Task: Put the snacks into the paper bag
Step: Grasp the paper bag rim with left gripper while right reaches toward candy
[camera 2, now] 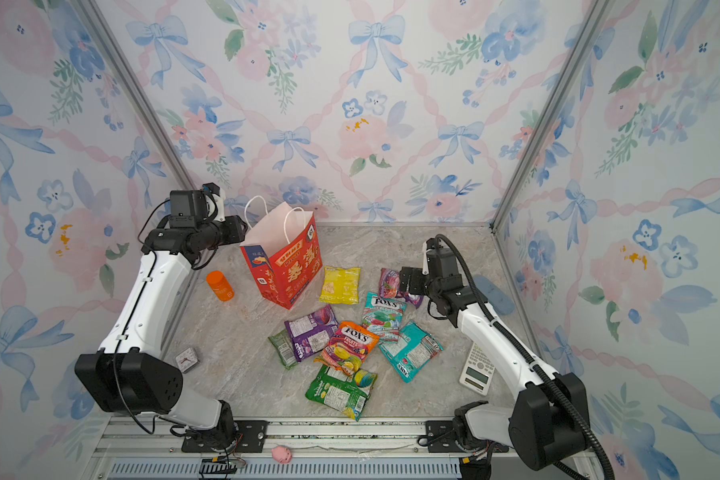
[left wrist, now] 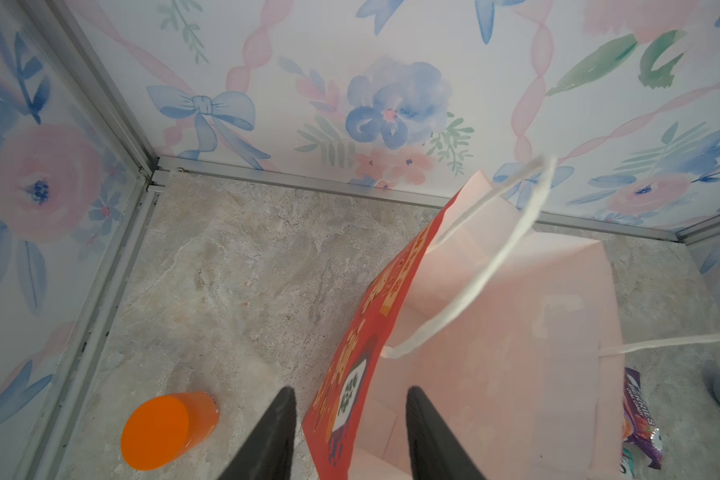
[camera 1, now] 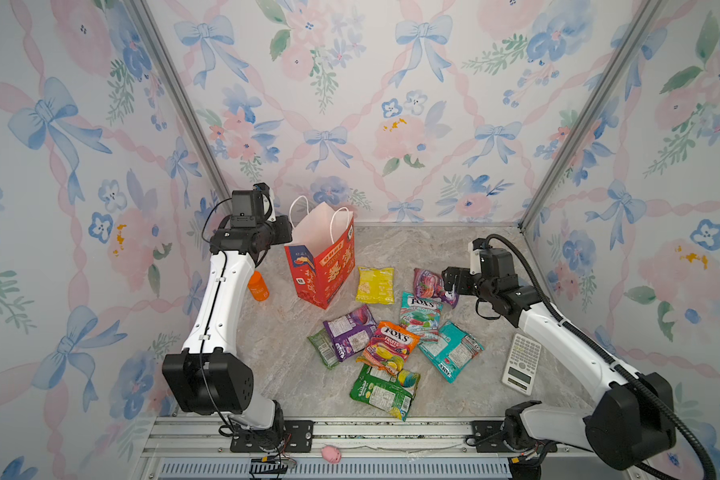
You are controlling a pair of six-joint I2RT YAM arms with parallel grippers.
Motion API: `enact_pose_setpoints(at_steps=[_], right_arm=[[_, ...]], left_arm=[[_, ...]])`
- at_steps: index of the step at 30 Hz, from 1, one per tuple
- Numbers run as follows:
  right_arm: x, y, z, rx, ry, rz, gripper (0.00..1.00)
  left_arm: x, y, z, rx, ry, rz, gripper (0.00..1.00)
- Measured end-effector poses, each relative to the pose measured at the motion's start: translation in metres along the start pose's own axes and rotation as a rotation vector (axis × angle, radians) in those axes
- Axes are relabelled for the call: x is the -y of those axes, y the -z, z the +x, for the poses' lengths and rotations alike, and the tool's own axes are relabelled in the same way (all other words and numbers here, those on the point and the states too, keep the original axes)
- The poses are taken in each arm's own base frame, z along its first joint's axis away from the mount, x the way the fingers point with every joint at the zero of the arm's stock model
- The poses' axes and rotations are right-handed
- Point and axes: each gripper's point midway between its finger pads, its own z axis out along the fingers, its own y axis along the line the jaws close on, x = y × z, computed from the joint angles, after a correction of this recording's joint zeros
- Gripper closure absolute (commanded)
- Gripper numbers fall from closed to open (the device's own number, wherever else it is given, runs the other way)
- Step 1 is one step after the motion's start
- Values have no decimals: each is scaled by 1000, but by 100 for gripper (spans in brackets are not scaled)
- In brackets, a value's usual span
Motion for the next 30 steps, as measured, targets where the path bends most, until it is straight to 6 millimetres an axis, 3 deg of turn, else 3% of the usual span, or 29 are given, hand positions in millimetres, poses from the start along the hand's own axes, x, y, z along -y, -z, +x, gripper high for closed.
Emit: enact_pose_setpoints(at_steps=[12,20,30], right_arm=[[-2,-8,8,-31,4,-7,1],[-3,-15,15,-59,5,-11,1],[-8,-21,12,-69,6,-27,1]], left_arm=[[1,-23,1,-66,-22,15,64],[2,-36,15,-129,-18,31,67],[13,-38,19,-145,-50,58,92]])
